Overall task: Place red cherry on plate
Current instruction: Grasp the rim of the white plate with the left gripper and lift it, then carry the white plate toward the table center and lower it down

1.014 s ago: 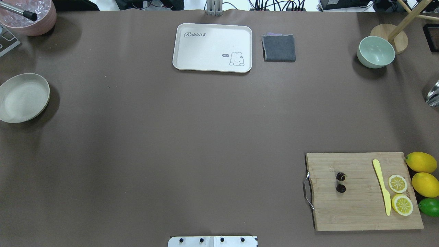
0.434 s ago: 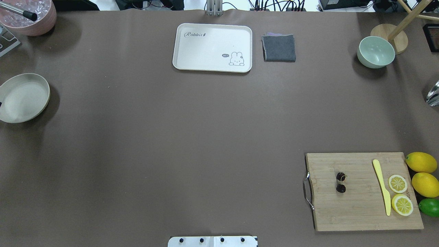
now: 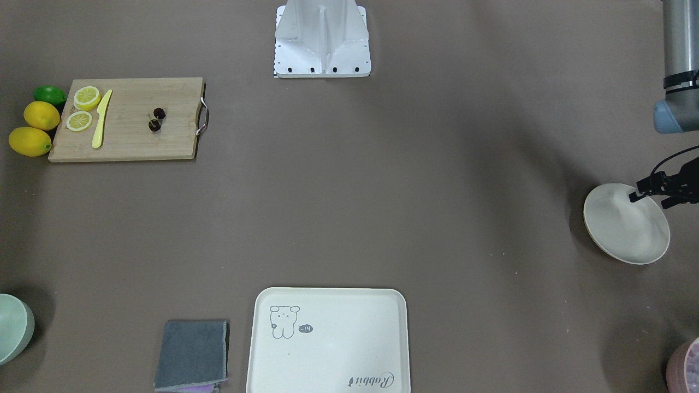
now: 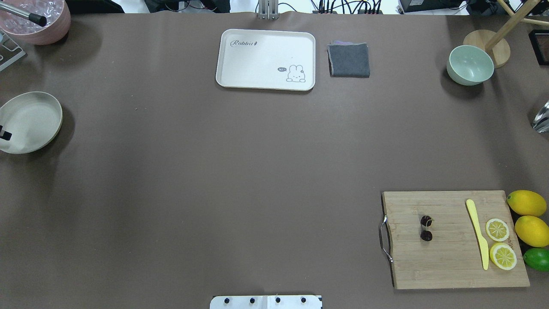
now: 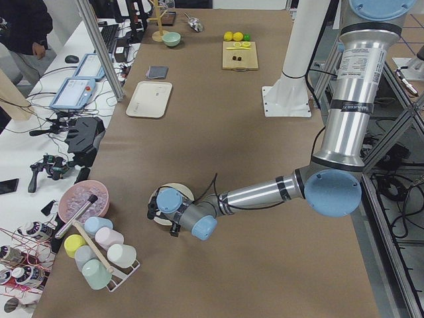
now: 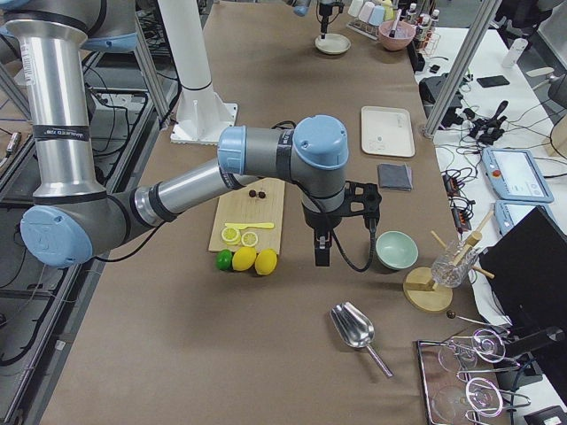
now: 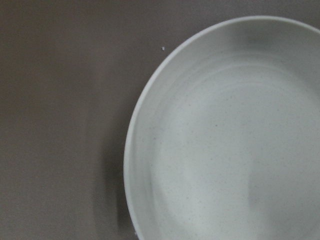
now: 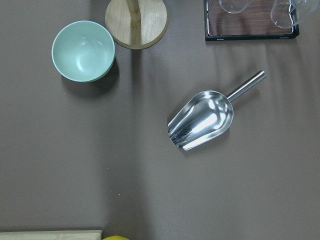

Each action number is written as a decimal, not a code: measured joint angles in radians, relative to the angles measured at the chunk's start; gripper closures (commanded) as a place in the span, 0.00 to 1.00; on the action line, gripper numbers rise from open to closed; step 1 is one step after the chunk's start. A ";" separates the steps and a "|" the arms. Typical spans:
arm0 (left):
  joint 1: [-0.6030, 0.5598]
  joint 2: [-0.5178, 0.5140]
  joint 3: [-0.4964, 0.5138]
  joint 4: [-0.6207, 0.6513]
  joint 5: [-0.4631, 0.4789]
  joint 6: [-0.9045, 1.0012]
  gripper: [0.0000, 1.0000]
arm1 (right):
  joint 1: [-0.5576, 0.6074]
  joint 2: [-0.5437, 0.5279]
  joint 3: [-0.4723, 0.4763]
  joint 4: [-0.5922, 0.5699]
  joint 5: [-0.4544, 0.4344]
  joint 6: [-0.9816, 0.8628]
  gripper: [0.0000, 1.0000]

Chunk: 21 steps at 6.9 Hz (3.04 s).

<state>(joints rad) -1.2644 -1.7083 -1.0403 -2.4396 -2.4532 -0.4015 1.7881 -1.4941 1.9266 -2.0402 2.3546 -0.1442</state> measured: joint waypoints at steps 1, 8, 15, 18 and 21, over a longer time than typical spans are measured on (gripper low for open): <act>0.001 0.002 0.006 -0.015 0.010 0.000 0.18 | 0.003 0.000 0.000 0.000 0.000 0.000 0.00; 0.003 0.033 0.008 -0.075 0.016 0.006 1.00 | 0.025 0.000 0.001 0.000 -0.001 -0.003 0.00; -0.077 -0.014 -0.428 0.311 -0.291 -0.320 1.00 | 0.048 -0.018 0.027 -0.005 -0.001 -0.005 0.00; 0.017 -0.098 -0.714 0.498 -0.228 -0.604 1.00 | 0.052 -0.020 0.061 -0.030 0.000 -0.003 0.00; 0.254 -0.232 -0.761 0.535 0.024 -0.849 1.00 | 0.052 -0.019 0.063 -0.032 -0.001 -0.003 0.00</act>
<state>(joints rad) -1.0104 -1.9402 -1.8010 -1.9048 -2.4297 -1.2504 1.8405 -1.5130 1.9896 -2.0723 2.3537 -0.1473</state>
